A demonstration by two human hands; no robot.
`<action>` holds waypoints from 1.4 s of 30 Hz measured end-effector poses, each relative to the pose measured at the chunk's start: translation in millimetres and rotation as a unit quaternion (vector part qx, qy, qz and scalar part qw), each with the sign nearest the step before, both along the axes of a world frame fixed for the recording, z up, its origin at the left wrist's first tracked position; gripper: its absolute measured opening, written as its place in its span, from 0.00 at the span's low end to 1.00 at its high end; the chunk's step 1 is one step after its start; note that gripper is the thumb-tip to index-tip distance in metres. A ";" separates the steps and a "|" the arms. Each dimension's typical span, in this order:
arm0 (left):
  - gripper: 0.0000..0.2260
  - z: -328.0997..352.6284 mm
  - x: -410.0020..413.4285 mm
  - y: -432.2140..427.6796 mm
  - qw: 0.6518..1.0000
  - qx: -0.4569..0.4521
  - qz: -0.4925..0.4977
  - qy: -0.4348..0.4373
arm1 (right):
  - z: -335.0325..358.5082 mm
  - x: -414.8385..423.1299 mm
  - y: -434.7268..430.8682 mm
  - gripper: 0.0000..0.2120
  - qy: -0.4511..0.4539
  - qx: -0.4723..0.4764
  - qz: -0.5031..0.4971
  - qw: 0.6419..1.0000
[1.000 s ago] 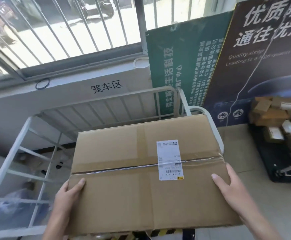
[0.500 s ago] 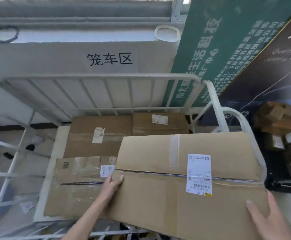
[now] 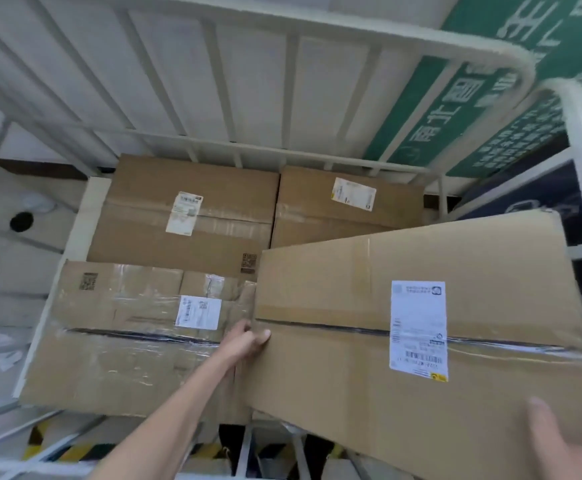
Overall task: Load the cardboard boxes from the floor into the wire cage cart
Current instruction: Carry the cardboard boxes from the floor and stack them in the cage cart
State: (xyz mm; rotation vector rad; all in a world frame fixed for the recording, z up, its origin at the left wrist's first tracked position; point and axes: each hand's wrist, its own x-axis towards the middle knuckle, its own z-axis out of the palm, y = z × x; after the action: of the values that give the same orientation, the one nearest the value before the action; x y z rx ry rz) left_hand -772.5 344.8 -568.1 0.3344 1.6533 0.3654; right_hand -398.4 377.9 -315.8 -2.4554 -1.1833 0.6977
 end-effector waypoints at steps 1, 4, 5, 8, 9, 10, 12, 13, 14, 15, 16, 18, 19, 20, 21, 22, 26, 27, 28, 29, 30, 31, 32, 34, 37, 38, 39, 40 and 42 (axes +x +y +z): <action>0.26 -9.4 2.0 -1.8 1.000 -0.011 -0.025 -0.004 | -15.4 18.3 -3.2 0.25 0.041 -0.042 0.003 0.998; 0.27 -30.6 9.8 -15.5 0.999 -0.034 -0.009 0.000 | -45.2 26.4 -10.2 0.15 -0.052 -0.097 0.021 0.994; 0.27 -35.2 9.8 -20.4 0.999 -0.036 0.016 0.008 | -43.0 19.8 -17.1 0.18 -0.043 -0.073 0.005 0.996; 0.25 -43.3 -1.2 -31.5 0.997 -0.031 0.057 0.031 | -40.2 -0.5 -23.2 0.39 -0.066 -0.071 0.008 0.995; 0.26 -45.0 -6.1 -33.1 0.997 -0.025 0.061 0.038 | -45.8 0.2 -18.6 0.39 -0.059 -0.092 0.011 0.994; 0.27 -46.4 -11.5 -33.7 0.997 -0.022 0.061 0.047 | -56.9 3.8 -12.0 0.39 -0.046 -0.110 0.021 0.993; 0.26 -48.6 -22.8 -33.4 0.995 -0.020 0.058 0.075 | -81.3 14.5 -4.4 0.38 -0.019 -0.151 0.046 0.987; 0.26 -48.7 -28.5 -33.7 0.994 -0.019 0.057 0.093 | -92.5 16.9 -2.6 0.39 -0.007 -0.169 0.058 0.984; 0.25 -49.2 -34.1 -34.0 0.992 -0.019 0.055 0.109 | -104.1 18.3 -1.7 0.39 -0.001 -0.185 0.066 0.981; 0.25 -50.0 -39.2 -34.6 0.991 -0.018 0.051 0.126 | -116.3 17.6 -0.8 0.39 0.005 -0.196 0.073 0.978; 0.25 -50.7 -44.6 -36.4 0.989 -0.015 0.045 0.141 | -129.2 15.9 -1.2 0.38 0.011 -0.199 0.079 0.977; 0.26 -52.9 -53.7 -41.6 0.985 -0.007 0.025 0.172 | -154.4 10.3 -3.3 0.35 0.027 -0.212 0.080 0.974; 0.25 -53.9 -57.7 -44.9 0.982 -0.005 0.013 0.188 | -164.8 6.0 -5.3 0.35 0.037 -0.224 0.074 0.971; 0.24 -55.4 -60.9 -48.0 0.979 -0.005 0.000 0.202 | -174.9 2.4 -8.3 0.36 0.043 -0.233 0.064 0.970; 0.22 -57.0 -63.6 -50.3 0.977 -0.005 -0.011 0.215 | -184.0 0.1 -11.7 0.36 0.050 -0.240 0.049 0.968; 0.21 -59.3 -65.8 -51.6 0.974 -0.005 -0.023 0.227 | -192.6 -1.0 -15.2 0.36 0.055 -0.240 0.035 0.969; 0.23 -69.4 -67.3 -55.5 0.957 -0.001 -0.097 0.274 | -223.0 5.3 -25.4 0.37 0.043 -0.236 0.007 0.971; 0.25 -71.4 -66.4 -56.7 0.955 0.000 -0.106 0.276 | -229.8 8.3 -24.8 0.37 0.038 -0.237 0.002 0.971; 0.26 -72.4 -64.6 -58.5 0.956 -0.001 -0.111 0.273 | -235.9 11.5 -24.4 0.36 0.034 -0.238 -0.001 0.971; 0.27 -72.8 -62.1 -60.1 0.956 -0.001 -0.115 0.270 | -241.0 14.6 -24.0 0.35 0.032 -0.239 -0.004 0.971; 0.27 -72.7 -59.5 -61.8 0.956 0.000 -0.120 0.269 | -245.6 17.6 -24.7 0.34 0.033 -0.241 -0.003 0.970; 0.27 -72.2 -56.5 -63.5 0.955 0.003 -0.125 0.269 | -249.0 20.0 -26.7 0.34 0.036 -0.249 -0.003 0.968; 0.26 -71.8 -53.4 -65.5 0.954 0.007 -0.130 0.269 | -251.8 22.2 -29.8 0.35 0.042 -0.257 -0.007 0.966; 0.26 -70.3 -46.1 -70.7 0.956 0.010 -0.134 0.262 | -255.9 27.1 -38.9 0.35 0.056 -0.268 -0.024 0.961; 0.22 -67.1 -35.6 -82.6 0.959 -0.015 -0.134 0.250 | -258.8 36.6 -58.3 0.35 0.063 -0.285 -0.050 0.955; 0.20 -66.1 -32.3 -87.0 0.958 -0.025 -0.139 0.251 | -258.6 39.0 -63.5 0.36 0.062 -0.293 -0.054 0.953; 0.19 -66.0 -29.5 -90.5 0.954 -0.036 -0.148 0.257 | -258.6 40.6 -66.7 0.37 0.061 -0.298 -0.057 0.951; 0.18 -66.4 -27.3 -93.3 0.949 -0.050 -0.161 0.266 | -259.6 41.8 -68.1 0.36 0.063 -0.297 -0.056 0.951; 0.16 -68.2 -23.9 -96.7 0.934 -0.081 -0.194 0.288 | -262.1 41.8 -64.1 0.32 0.077 -0.287 -0.043 0.954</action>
State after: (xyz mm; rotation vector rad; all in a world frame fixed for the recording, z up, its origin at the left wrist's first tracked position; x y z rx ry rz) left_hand -796.4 248.1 -636.3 0.6764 2.1140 -0.1928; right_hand -356.6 313.7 -577.9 -2.8117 -0.8943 1.3365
